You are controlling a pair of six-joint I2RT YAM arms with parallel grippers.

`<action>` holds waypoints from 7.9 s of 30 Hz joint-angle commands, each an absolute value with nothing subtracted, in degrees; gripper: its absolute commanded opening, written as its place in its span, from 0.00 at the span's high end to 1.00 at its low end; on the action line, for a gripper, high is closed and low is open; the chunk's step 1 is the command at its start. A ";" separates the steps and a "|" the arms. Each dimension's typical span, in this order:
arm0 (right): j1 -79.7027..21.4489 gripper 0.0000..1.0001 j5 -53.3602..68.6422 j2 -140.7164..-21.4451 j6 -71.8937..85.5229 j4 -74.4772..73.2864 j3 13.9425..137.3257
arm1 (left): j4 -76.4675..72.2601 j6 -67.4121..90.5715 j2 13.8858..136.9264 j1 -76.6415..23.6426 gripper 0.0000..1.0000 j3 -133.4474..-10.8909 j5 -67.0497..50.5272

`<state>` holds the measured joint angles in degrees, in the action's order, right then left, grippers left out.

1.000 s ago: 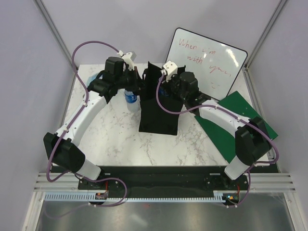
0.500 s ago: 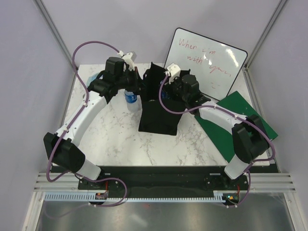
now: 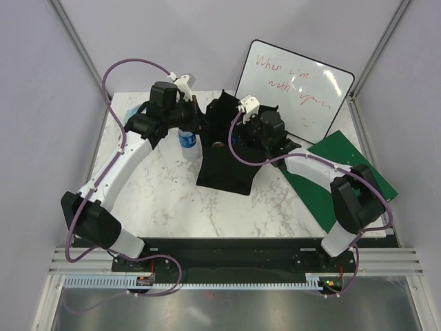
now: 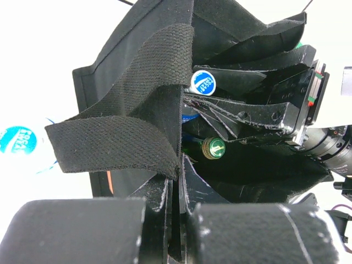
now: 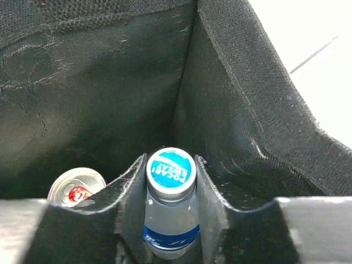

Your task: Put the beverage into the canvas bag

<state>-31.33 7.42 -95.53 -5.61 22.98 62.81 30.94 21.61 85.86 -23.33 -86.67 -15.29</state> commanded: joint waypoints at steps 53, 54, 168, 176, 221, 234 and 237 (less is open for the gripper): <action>-34.37 0.36 -11.43 -78.83 22.50 -22.06 85.96 | 39.29 17.23 88.76 -18.54 0.26 -93.69 3.52; -34.45 0.36 -10.99 -79.62 22.76 -22.06 85.87 | 39.03 17.23 89.55 -18.63 0.26 -93.87 3.34; -35.07 1.00 -6.41 -81.65 20.92 -23.91 79.54 | 37.09 16.26 92.81 -34.89 0.98 -137.21 3.69; -34.98 1.00 -7.38 -79.19 21.36 -23.20 78.84 | 31.30 16.26 93.69 -34.98 0.98 -128.24 2.46; -35.07 1.00 -8.53 -75.85 21.27 -19.60 77.08 | -6.50 4.30 85.17 -35.68 0.98 -77.71 4.75; -35.16 1.00 -7.65 -75.76 21.09 -18.90 76.46 | -7.12 7.38 84.99 -35.68 0.98 -70.05 3.17; -35.07 1.00 -7.65 -75.50 21.09 -19.07 76.29 | -6.07 8.35 85.87 -35.68 0.98 -70.14 2.29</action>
<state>-34.76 -7.81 -77.58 20.80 -21.08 76.51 1.74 5.10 89.36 -35.42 -68.93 4.45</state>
